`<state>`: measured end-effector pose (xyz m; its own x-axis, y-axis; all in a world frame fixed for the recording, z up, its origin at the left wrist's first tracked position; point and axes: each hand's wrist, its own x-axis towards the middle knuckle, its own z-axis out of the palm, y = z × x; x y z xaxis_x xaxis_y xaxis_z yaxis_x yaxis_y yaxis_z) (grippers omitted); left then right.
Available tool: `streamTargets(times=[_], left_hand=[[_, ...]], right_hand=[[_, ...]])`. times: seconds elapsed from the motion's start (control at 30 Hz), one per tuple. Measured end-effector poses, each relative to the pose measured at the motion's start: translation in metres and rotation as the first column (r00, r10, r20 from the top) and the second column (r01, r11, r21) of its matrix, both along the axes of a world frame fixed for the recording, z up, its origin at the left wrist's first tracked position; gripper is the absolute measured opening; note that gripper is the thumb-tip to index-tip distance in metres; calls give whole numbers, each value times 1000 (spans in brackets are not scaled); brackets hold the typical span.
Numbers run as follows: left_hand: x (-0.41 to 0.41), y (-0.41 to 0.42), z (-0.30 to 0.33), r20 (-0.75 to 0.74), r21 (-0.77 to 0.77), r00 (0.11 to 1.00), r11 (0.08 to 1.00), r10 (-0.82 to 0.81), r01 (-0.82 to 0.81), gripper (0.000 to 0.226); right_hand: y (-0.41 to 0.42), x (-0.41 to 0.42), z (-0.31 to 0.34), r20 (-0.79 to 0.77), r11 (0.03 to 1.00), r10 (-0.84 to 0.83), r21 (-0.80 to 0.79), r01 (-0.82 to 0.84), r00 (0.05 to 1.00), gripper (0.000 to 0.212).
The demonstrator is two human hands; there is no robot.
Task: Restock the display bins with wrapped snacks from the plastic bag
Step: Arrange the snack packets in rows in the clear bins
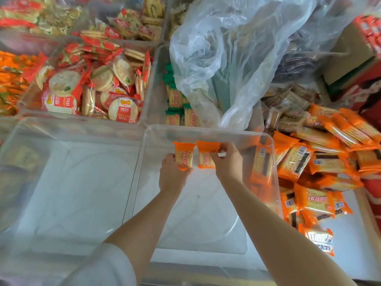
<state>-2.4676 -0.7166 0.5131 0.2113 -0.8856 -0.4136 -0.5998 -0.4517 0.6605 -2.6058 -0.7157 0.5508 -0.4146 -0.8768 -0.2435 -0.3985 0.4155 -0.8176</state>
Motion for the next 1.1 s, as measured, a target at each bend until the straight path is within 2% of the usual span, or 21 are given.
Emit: streamTargets(times=[0.13, 0.27, 0.4, 0.5, 0.7, 0.8, 0.9, 0.97, 1.03, 1.1], left_hand=[[-1, 5, -4, 191, -23, 981, 999, -38, 44, 47], [8, 10, -9, 230, -69, 973, 997, -3, 20, 40], [9, 9, -8, 292, -119, 956, 991, -29, 66, 33], [9, 3, -9, 358, -130, 932, 985, -60, 113, 29], [10, -1, -13, 371, -159, 928, 982, -38, 104, 24], [9, 2, -8, 334, -146, 942, 986, -25, 77, 33], [10, 14, 6, 265, -153, 964, 988, 21, 21, 46], [9, 25, 15, 242, -180, 970, 983, 18, 27, 46], [7, 35, 23, 195, -181, 980, 981, -35, 71, 37], [0, 44, 30, 136, -149, 977, 972, -162, 182, 26]], right_hand=[[1, -2, -5, 8, 1000, -7, -11, 7, 1000, 15], [-3, 2, -10, -14, 1000, 29, 6, -29, 999, 14], [-6, 5, -23, -88, 965, 156, 227, -133, 984, 32], [-5, 5, -31, -148, 942, 228, 283, -180, 962, 26], [-9, 10, -37, -134, 959, 210, 220, -178, 969, 28], [-15, 14, -37, -95, 947, 228, 253, -197, 969, 29], [-12, 9, -19, -117, 926, 281, 294, -237, 953, 43], [-2, -3, 7, -151, 938, 302, 224, -265, 941, 42], [16, -27, 42, -191, 959, 281, 25, -281, 940, 26], [37, -63, 76, -286, 952, 196, -172, -251, 938, 12]])
